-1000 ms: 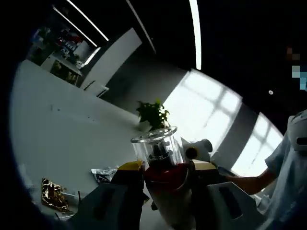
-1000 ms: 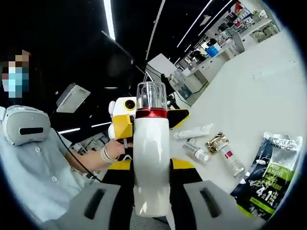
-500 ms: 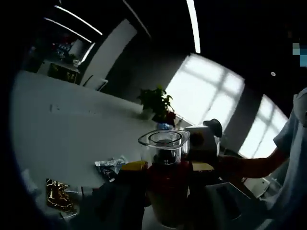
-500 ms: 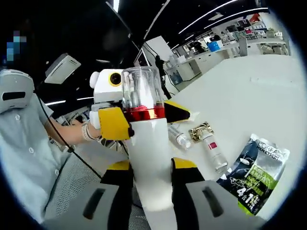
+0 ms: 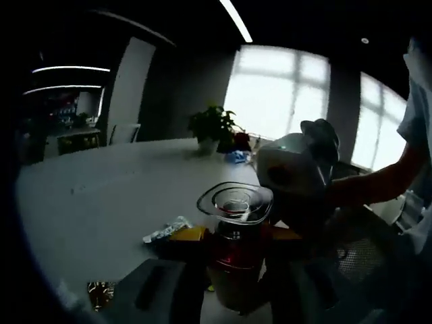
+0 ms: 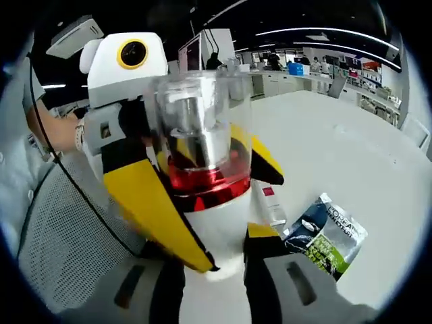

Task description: Arrange the skincare products in the storage area until every visible bottle or jar stands upright without overlapping.

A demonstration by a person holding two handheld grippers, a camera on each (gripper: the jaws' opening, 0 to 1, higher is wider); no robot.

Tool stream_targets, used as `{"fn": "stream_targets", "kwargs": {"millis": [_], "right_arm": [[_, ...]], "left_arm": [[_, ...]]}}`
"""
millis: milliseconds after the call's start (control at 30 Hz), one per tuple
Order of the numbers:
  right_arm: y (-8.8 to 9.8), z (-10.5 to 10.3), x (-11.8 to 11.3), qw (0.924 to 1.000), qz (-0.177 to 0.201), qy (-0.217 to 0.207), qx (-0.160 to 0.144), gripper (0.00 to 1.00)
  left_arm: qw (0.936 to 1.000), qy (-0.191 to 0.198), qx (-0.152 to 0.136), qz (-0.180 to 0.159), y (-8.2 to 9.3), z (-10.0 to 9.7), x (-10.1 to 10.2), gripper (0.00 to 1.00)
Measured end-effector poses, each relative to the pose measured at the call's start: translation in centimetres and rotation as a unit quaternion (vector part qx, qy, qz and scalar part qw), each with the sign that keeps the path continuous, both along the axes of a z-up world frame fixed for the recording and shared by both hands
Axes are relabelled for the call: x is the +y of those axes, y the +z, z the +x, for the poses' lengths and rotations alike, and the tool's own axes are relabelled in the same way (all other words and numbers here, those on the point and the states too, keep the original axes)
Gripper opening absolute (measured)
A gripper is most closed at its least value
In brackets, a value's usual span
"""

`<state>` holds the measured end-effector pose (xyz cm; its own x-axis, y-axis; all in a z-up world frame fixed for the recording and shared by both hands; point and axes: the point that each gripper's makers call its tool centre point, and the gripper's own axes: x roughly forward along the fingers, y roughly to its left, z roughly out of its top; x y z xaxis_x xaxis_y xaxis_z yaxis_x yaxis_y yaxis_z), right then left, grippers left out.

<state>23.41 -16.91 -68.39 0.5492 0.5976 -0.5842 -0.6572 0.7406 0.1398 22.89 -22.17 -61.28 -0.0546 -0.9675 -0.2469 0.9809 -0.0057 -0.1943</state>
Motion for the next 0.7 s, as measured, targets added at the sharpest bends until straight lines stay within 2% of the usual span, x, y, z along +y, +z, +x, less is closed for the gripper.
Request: {"fn": "stream_targets", "kwargs": {"millis": [467,700], "right_arm": [[-1.5,-0.1,-1.1,0.9998,-0.018,0.005,0.009,0.32],[-1.8,0.2,-1.6,0.9997,-0.019,0.005,0.012,0.32]], "left_arm": [[0.9991,-0.026,-0.03,0.018,-1.4,-0.6,-0.9,0.29],[0.999,-0.028,-0.028,0.021,-1.8,-0.3,-1.3,0.29]]}}
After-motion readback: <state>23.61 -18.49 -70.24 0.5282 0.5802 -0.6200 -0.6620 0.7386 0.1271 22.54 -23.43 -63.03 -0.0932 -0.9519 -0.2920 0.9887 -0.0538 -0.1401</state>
